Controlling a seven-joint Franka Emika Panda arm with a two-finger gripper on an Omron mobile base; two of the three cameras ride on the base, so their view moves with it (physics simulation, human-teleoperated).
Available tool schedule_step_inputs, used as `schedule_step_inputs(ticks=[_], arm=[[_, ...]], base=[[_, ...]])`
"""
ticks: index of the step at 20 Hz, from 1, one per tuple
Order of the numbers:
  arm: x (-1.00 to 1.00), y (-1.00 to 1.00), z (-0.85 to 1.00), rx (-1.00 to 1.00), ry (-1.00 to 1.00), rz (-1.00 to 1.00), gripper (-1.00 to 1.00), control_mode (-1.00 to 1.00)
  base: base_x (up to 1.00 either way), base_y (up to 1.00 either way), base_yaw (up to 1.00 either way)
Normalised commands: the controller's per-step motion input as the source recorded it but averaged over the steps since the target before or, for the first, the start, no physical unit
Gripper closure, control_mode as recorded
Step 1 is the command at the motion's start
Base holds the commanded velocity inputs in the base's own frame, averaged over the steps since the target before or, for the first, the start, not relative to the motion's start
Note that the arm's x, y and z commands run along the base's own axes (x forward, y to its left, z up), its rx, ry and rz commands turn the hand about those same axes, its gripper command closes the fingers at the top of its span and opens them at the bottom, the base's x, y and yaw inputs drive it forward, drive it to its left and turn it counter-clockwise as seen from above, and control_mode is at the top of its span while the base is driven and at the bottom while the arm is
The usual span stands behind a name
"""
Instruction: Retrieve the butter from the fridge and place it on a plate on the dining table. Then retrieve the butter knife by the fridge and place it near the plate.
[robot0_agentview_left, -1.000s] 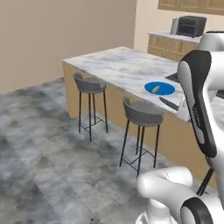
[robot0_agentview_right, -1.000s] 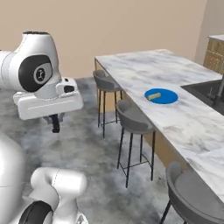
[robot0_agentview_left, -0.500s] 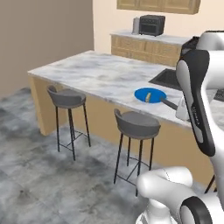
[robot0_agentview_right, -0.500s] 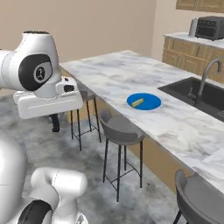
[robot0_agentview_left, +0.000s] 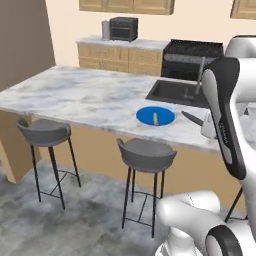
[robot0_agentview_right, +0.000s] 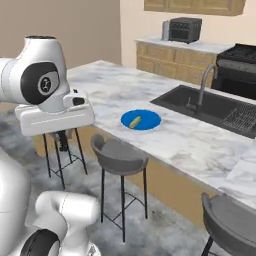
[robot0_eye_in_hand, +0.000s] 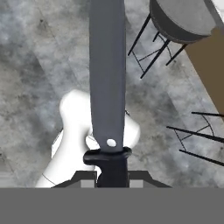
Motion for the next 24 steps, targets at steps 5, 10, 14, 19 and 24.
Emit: schedule_step_inputs(ticks=[5, 10, 14, 19, 24], arm=[[0.0, 0.0, 0.0, 0.0, 0.0, 0.0, 1.0, 1.0], [0.0, 0.0, 0.0, 0.0, 0.0, 0.0, 1.0, 1.0], [0.0, 0.0, 0.0, 0.0, 0.0, 0.0, 1.0, 1.0], [0.0, 0.0, 0.0, 0.0, 0.0, 0.0, 1.0, 1.0], [0.0, 0.0, 0.0, 0.0, 0.0, 0.0, 1.0, 1.0]], base=[[0.64, 0.33, -0.45], [0.55, 0.57, -0.4], [0.61, 0.17, -0.33], [0.73, 0.0, -0.22], [0.64, 0.0, -0.19]])
